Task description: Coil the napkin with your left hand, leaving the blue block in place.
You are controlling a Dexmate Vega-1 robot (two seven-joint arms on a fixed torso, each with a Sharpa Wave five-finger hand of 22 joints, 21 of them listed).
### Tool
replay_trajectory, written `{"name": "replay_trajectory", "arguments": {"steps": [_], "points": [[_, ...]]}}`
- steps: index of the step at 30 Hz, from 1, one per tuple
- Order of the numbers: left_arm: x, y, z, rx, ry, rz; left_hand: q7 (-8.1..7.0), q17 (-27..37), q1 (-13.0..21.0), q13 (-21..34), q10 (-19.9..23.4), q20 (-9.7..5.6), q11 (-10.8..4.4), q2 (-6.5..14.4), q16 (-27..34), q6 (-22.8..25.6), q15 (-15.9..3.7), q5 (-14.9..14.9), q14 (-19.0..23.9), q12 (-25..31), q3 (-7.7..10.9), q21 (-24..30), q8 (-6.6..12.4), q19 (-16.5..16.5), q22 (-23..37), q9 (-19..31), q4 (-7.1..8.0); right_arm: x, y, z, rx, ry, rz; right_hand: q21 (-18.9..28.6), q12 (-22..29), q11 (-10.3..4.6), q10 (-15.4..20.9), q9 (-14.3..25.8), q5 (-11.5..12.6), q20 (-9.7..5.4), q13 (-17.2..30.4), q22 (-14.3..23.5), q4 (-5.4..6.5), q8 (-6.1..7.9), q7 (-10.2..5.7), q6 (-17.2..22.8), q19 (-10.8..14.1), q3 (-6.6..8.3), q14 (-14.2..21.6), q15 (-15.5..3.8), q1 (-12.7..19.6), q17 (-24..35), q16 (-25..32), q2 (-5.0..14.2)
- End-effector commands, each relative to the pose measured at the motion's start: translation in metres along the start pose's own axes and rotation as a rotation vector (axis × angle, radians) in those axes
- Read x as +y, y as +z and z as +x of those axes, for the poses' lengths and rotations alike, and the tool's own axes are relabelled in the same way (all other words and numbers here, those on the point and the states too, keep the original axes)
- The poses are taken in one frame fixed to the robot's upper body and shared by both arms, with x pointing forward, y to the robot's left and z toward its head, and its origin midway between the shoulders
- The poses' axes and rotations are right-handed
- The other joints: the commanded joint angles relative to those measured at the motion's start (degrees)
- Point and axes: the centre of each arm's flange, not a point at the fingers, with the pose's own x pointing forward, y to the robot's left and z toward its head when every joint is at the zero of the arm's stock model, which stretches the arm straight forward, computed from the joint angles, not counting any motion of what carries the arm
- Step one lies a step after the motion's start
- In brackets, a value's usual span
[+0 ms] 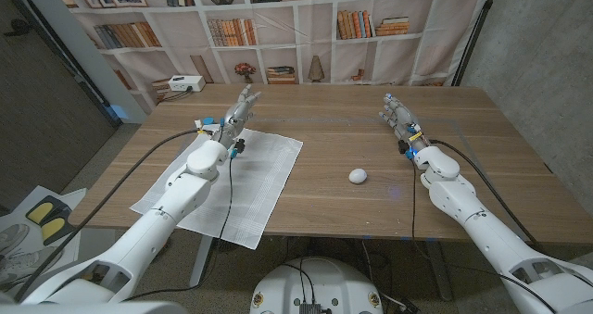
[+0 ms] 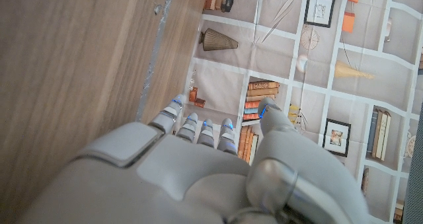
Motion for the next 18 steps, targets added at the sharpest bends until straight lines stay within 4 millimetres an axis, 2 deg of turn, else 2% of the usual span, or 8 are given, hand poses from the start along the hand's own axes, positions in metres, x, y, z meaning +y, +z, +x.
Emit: {"name": "replay_trajectory", "arguments": {"steps": [1, 18], "points": [[-0.022, 0.032, 0.009, -0.073, -0.056, 0.222, 0.26, 0.13, -0.11, 0.16, -0.05, 0.19, 0.14, -0.55, 0.22, 0.15, 0.22, 0.15, 0.25, 0.19, -0.28, 0.27, 0.37, 0.62, 0.12, 0.19, 0.02, -0.002, 0.0, -0.01, -0.009, -0.006, 0.008, -0.12, 0.28, 0.23, -0.02, 0.11, 0.26, 0.52, 0.19, 0.27, 0.43, 0.16, -0.15, 0.49, 0.0, -0.03, 0.07, 0.87, -0.09, 0.2, 0.26, 0.13], [-0.066, 0.076, 0.016, -0.219, -0.226, 0.414, 0.6, 0.18, -0.23, 0.18, 0.38, 0.14, 0.0, -0.65, 0.4, 0.7, 0.14, 0.13, 0.98, 0.26, -0.37, 0.48, 0.32, 1.24, 0.14, 0.19, 0.09, 0.001, 0.002, -0.025, -0.024, -0.019, 0.007, -0.1, 0.43, 0.36, 0.53, 0.1, 0.26, 0.73, 0.2, 0.3, 0.55, 0.09, -0.28, 0.7, 0.03, -0.15, 0.39, 1.21, -0.28, 0.32, 0.37, 0.2]]}}
